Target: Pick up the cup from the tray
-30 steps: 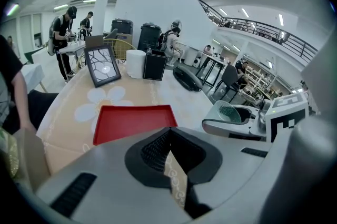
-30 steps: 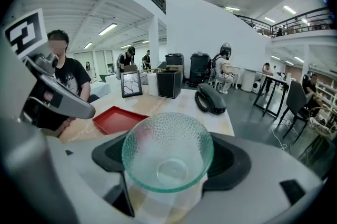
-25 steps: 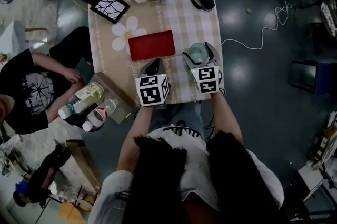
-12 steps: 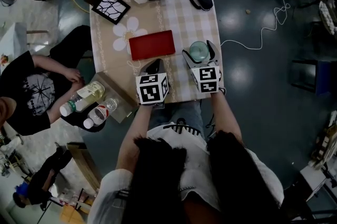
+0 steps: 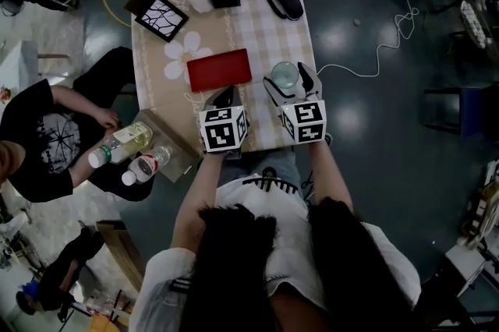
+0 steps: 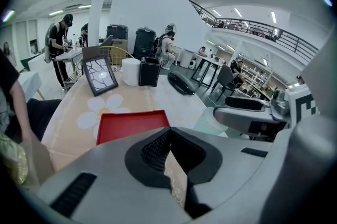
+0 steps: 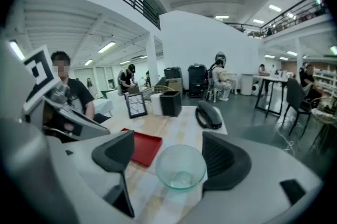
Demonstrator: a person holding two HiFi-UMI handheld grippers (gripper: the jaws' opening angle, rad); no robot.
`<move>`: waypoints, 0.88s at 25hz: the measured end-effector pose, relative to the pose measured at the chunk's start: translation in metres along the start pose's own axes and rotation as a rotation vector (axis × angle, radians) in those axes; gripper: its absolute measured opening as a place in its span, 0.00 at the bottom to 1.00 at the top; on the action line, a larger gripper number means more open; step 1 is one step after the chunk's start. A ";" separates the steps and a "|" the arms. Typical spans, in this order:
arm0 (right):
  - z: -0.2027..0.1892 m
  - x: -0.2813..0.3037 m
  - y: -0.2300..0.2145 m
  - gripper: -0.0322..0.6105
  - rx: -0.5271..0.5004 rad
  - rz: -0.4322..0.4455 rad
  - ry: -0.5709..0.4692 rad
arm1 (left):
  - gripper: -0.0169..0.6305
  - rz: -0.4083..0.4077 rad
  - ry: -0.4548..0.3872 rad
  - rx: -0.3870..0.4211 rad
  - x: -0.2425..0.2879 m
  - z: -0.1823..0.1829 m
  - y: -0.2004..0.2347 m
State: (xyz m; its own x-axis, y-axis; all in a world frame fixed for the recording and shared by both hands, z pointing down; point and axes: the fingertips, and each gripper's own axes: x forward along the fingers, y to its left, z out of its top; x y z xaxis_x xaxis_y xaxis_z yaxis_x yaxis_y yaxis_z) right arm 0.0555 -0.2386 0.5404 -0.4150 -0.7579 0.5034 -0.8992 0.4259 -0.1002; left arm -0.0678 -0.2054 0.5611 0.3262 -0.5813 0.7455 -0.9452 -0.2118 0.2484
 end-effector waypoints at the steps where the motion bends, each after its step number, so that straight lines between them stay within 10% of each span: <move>1: 0.001 -0.003 0.007 0.69 0.005 0.044 0.013 | 0.03 -0.004 -0.006 0.001 -0.001 0.002 -0.002; 14: 0.022 -0.032 0.048 0.06 -0.025 0.099 0.010 | 0.03 0.002 -0.081 -0.022 -0.021 0.010 -0.023; 22: -0.017 -0.032 0.062 0.06 0.034 0.129 0.137 | 0.03 0.028 -0.072 -0.061 -0.031 -0.009 -0.023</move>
State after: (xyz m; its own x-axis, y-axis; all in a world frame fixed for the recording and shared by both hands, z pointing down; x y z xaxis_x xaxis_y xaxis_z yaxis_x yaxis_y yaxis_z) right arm 0.0155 -0.1791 0.5330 -0.5068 -0.6224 0.5965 -0.8448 0.4965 -0.1996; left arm -0.0566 -0.1759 0.5381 0.2977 -0.6419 0.7067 -0.9523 -0.1479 0.2669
